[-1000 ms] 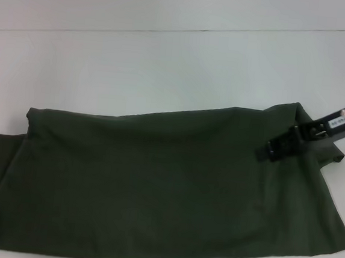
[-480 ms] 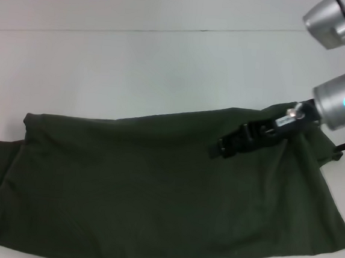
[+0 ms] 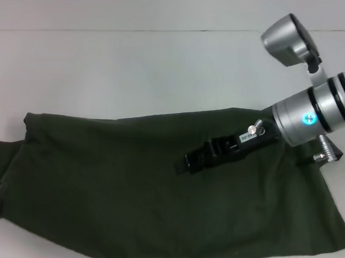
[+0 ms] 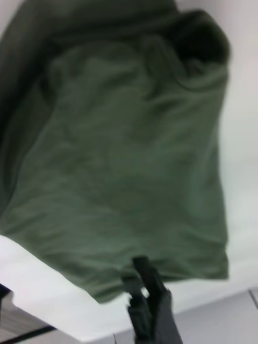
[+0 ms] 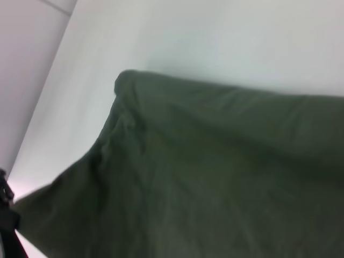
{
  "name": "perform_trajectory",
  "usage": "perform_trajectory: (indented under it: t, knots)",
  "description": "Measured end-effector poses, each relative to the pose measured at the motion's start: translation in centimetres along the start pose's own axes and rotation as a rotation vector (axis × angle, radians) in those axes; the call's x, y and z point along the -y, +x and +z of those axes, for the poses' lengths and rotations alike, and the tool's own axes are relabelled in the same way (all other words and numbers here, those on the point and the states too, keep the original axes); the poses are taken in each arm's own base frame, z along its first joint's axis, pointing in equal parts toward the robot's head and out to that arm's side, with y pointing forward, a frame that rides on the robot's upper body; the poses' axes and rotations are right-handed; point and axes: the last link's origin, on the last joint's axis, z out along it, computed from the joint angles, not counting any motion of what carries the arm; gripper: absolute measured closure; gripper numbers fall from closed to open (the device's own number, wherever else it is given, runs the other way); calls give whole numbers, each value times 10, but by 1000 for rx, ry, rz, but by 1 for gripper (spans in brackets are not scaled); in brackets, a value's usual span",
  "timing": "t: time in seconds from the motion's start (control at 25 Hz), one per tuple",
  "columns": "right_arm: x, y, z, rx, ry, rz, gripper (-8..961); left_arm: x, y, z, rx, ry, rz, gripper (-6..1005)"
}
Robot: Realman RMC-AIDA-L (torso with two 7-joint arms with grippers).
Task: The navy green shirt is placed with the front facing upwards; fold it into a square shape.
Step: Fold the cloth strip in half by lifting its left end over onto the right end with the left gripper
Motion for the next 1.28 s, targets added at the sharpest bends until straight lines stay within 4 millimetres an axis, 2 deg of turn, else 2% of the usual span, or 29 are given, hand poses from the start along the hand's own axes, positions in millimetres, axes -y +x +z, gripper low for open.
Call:
perform_trajectory:
  t: [0.28, 0.88, 1.08, 1.28]
  knots:
    - [1, 3, 0, -8, 3, 3, 477, -2, 3, -4, -43, -31, 27, 992]
    - [5, 3, -3, 0, 11, 20, 478, 0, 4, -26, -184, -21, 53, 993]
    - [5, 2, -4, 2, 11, 32, 478, 4, -3, -33, -224, -2, 52, 992]
    - [6, 1, -7, 7, 18, 50, 478, 11, -18, -43, -256, 35, 30, 993]
